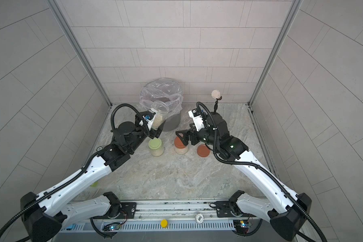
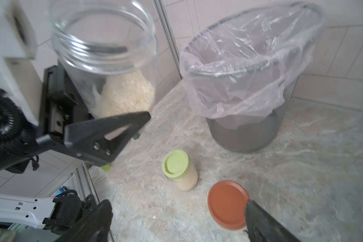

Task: Empty moldy rice from jars
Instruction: Pour the moldy rice from the jar into the trash bin.

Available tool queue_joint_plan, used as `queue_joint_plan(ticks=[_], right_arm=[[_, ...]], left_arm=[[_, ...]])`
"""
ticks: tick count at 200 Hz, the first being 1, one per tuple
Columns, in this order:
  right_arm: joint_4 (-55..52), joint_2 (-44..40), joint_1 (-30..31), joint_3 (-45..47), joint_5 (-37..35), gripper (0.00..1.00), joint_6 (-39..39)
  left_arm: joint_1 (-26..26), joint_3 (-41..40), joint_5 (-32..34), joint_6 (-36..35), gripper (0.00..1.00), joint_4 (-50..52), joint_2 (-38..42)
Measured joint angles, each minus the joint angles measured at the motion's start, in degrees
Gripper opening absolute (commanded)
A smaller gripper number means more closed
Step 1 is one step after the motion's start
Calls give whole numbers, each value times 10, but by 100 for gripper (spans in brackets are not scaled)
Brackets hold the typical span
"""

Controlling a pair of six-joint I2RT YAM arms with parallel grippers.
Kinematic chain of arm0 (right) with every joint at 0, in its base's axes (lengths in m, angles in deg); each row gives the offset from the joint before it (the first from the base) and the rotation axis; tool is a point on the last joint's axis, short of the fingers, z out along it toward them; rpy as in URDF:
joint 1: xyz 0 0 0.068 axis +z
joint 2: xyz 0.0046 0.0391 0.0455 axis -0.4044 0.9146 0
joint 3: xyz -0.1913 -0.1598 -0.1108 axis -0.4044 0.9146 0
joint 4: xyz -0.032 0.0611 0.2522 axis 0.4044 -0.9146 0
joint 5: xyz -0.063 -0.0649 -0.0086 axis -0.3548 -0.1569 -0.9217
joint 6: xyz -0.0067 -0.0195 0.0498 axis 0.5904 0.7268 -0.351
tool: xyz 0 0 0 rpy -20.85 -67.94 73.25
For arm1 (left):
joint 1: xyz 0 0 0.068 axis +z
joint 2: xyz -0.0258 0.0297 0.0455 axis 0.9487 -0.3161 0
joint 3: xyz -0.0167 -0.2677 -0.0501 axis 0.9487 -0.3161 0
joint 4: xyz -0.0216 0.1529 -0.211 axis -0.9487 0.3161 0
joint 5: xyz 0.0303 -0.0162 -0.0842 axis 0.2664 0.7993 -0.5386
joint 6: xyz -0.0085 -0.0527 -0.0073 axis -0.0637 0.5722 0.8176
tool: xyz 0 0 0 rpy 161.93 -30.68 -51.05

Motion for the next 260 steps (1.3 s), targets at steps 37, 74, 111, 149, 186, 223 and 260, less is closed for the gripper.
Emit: queue_joint_plan(ticks=[37,74,111,149,186,223,260], right_arm=[[92,57,10,-40,-12,100,-4],[137,139,12,-100,-33,100,-14],[162,213,16,-165,-41,100,-36],[165,263,19,-231,-61,100,-62],[171,309,18,-277,-72,100,-85],[175,363,19,-330,-61,100,-102],[186,396,18,-365,-49,100,-119]], left_arm=[[49,52,-57,-7,0,37,-57],[94,97,-110,-7,0,50,-100],[114,139,-149,-9,0,53,-126],[127,153,-178,-11,0,51,-136],[145,154,-201,-8,0,48,-148],[165,154,-206,2,0,35,-156],[172,154,-216,14,0,11,-162]])
